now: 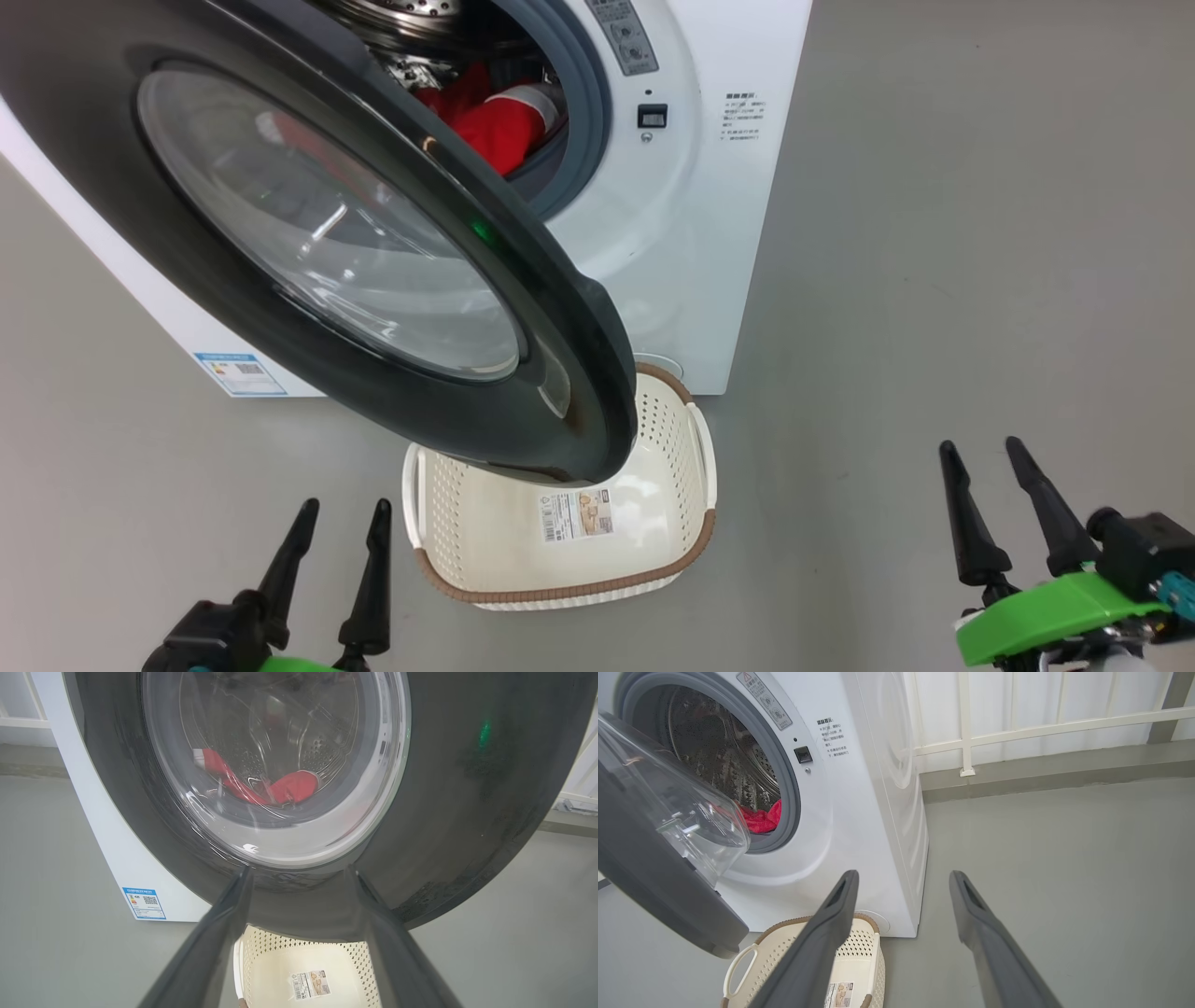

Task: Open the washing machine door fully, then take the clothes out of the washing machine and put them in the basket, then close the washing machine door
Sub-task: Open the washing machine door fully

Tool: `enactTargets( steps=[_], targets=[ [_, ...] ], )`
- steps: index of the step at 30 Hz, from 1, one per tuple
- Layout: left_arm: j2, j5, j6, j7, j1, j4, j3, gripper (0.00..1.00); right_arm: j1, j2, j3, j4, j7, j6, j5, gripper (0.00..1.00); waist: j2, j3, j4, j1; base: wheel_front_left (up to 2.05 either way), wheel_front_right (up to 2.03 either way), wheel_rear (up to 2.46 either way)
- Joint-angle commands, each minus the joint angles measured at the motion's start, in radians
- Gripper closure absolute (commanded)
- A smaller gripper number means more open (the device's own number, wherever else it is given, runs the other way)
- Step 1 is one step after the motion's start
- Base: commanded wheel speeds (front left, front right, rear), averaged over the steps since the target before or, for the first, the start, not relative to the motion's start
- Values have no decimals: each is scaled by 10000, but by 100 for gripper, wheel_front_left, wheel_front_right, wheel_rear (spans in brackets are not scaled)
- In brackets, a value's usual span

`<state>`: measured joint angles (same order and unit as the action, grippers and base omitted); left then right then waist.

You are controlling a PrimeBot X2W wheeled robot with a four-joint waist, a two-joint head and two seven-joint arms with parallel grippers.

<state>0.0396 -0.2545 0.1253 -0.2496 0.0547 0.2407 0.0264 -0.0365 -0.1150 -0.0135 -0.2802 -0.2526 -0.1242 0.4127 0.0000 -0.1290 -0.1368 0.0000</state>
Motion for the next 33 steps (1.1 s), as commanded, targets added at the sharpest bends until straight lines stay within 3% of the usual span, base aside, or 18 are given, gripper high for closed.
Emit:
enactTargets(
  steps=[1, 17, 24, 26, 27, 28, 33],
  targets=[
    [106, 96, 54, -122, -20, -236, -317, 0, 65, 8, 22, 395, -90, -65, -198, 0, 0, 24, -15, 0, 0, 0, 0],
    [106, 109, 54, -122, -163, -294, -306, 0, 607, 488, -358, 750, -91, -65, -684, 0, 0, 154, 20, 0, 0, 0, 0],
    [106, 73, 54, -122, -142, -295, -286, 0, 471, 488, -55, 818, -91, -65, -57, 0, 0, 110, -3, 0, 0, 0, 0],
    [106, 59, 54, -122, -119, -292, -287, 0, 370, 459, 32, 858, -91, -65, 71, 56, 0, 83, -10, 0, 0, 0, 0],
    [106, 52, 54, -122, -108, -290, -288, 0, 308, 441, 92, 883, -91, -65, 136, 73, 0, 72, -15, 0, 0, 0, 0],
    [106, 46, 54, -122, -99, -289, -287, 0, 247, 414, 183, 897, -91, -65, 195, 100, 0, 63, -21, 0, 0, 0, 0],
    [106, 22, 54, -122, -58, -286, -260, 0, -184, 351, 597, 984, -91, -65, 659, 100, 0, 12, -72, 0, 0, 0, 0]
  ],
)
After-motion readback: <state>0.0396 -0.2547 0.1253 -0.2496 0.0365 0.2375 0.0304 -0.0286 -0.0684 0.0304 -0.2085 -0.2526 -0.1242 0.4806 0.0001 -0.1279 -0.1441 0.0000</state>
